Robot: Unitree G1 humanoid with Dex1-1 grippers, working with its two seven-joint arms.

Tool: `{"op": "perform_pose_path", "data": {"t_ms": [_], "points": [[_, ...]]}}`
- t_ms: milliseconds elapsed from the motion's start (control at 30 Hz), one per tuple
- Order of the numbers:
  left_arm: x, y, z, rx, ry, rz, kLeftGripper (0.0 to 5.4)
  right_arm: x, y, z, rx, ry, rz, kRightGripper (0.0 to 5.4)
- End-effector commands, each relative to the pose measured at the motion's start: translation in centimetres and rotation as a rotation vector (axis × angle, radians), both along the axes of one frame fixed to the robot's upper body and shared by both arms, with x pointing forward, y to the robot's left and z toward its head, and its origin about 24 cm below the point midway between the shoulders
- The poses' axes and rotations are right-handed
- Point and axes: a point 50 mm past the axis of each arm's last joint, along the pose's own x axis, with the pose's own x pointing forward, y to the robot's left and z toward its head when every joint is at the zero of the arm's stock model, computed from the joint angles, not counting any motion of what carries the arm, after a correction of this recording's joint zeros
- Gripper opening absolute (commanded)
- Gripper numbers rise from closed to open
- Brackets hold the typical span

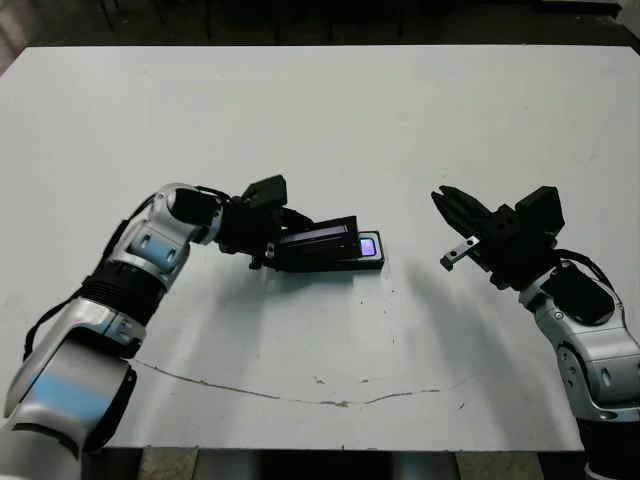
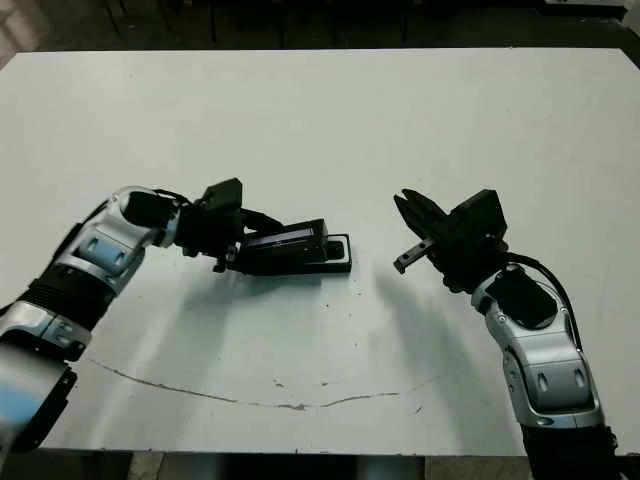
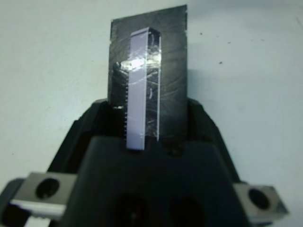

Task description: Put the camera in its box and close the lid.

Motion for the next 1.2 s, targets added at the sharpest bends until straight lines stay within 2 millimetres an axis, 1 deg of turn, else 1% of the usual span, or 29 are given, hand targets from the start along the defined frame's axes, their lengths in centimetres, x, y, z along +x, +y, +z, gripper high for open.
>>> {"op": "perform_pose_path", "data": {"t_ms": [33, 167, 267, 400, 533, 700, 900, 1033, 1200], "points": [[-1.8, -1.5, -5.0, 0.096, 0.134, 0.031, 2.74, -0.4, -0.6, -0.5, -0.007, 0.042, -0.015, 0.00], [-1.9, -2.2, -4.9, 0.065, 0.140, 0.018, 2.74, -0.5, -0.8, -0.4, -0.011, 0.037, -0.017, 0.00], [-2.1, -2.5, -4.6, 0.040, 0.104, -0.008, 2.74, -0.5, -0.9, -0.4, -0.021, 0.037, -0.025, 0.00], [-2.1, -2.7, -4.2, 0.032, 0.081, -0.026, 2.74, -0.5, -0.9, -0.4, -0.018, 0.035, -0.027, 0.00], [-2.1, -2.7, -4.1, 0.026, 0.104, -0.018, 2.74, -0.5, -0.8, -0.3, -0.018, 0.034, -0.026, 0.00], [-2.4, -1.5, -3.2, 0.037, 0.107, -0.009, 2.74, -0.4, -0.9, -0.3, -0.021, 0.023, -0.026, 0.00], [-3.3, 0.8, -0.8, 0.004, 0.116, -0.026, 2.74, -0.5, -0.9, -0.4, -0.025, 0.031, -0.034, 0.00], [-3.6, 2.2, 0.7, -0.027, 0.103, -0.008, 2.74, -0.4, -0.7, -0.4, -0.018, 0.037, -0.029, 0.00], [-3.5, 3.2, 1.5, -0.041, 0.090, 0.050, 2.74, -0.2, -0.5, -0.6, -0.005, 0.038, -0.016, 0.00]]}}
